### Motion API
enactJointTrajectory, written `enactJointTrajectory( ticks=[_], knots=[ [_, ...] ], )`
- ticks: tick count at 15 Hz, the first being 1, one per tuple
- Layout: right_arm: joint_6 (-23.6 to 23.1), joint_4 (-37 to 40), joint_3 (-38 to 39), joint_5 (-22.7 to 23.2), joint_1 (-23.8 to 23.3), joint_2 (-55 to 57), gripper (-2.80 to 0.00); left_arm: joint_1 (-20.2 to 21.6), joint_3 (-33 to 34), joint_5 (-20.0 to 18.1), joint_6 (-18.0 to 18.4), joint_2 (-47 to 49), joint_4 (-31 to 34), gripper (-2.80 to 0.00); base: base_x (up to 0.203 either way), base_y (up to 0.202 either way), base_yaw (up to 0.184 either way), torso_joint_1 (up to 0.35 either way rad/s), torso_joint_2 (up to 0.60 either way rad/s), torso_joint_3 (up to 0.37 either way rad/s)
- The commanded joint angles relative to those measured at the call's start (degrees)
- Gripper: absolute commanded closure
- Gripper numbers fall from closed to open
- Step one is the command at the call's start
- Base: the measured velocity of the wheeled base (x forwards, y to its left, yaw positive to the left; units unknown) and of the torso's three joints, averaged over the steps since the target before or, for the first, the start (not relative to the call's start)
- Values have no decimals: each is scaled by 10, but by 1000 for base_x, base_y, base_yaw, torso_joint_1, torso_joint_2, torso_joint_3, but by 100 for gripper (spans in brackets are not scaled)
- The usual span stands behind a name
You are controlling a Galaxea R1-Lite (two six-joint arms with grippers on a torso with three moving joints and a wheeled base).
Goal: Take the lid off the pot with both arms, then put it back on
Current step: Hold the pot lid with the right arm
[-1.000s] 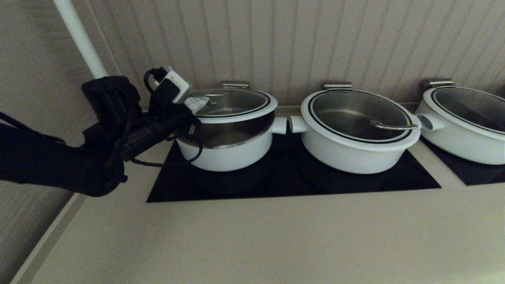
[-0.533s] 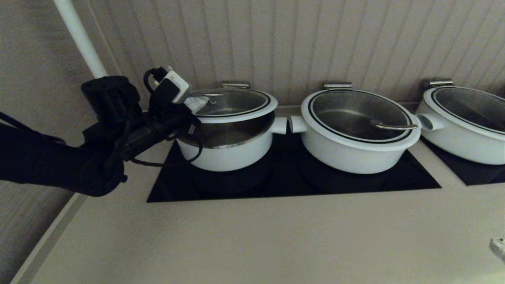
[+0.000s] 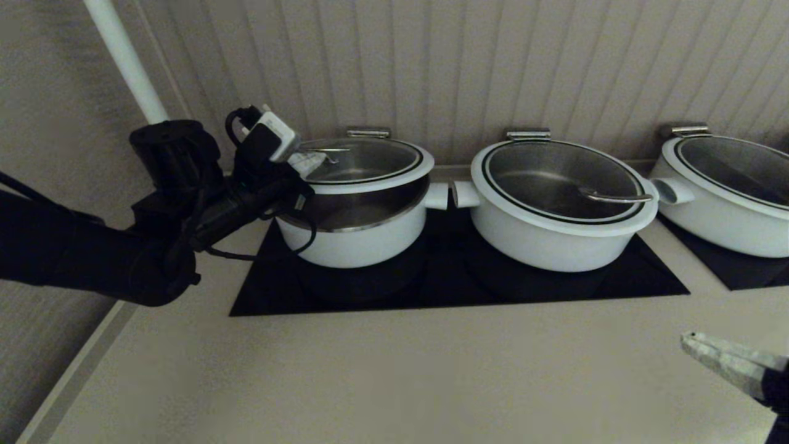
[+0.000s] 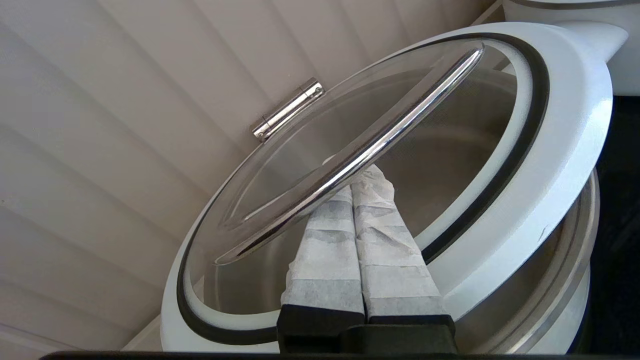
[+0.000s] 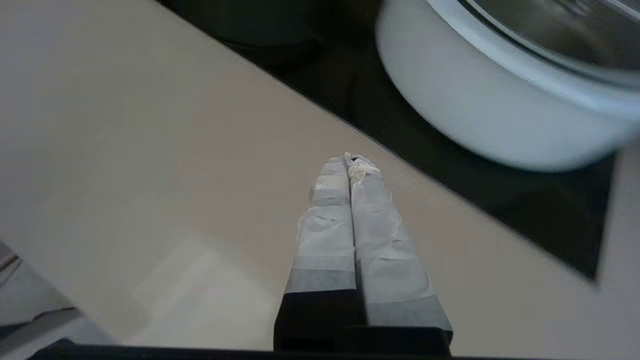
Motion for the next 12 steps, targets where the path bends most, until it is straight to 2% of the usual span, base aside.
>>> enactJointTrajectory(
  ticks=[1,4,12],
  knots=[
    [-6,-51,-11,12,19,94,0,0,0,-1,2,3,-4,0,0,0,0,0,0,0],
    [-5,-117,-42,16,77,167,0,0,0,-1,0,3,-5,0,0,0,0,0,0,0],
    [-16,-134,-145,17,177,277,0,7,1,-1,0,2,-5,0,0,0,0,0,0,0]
  ],
)
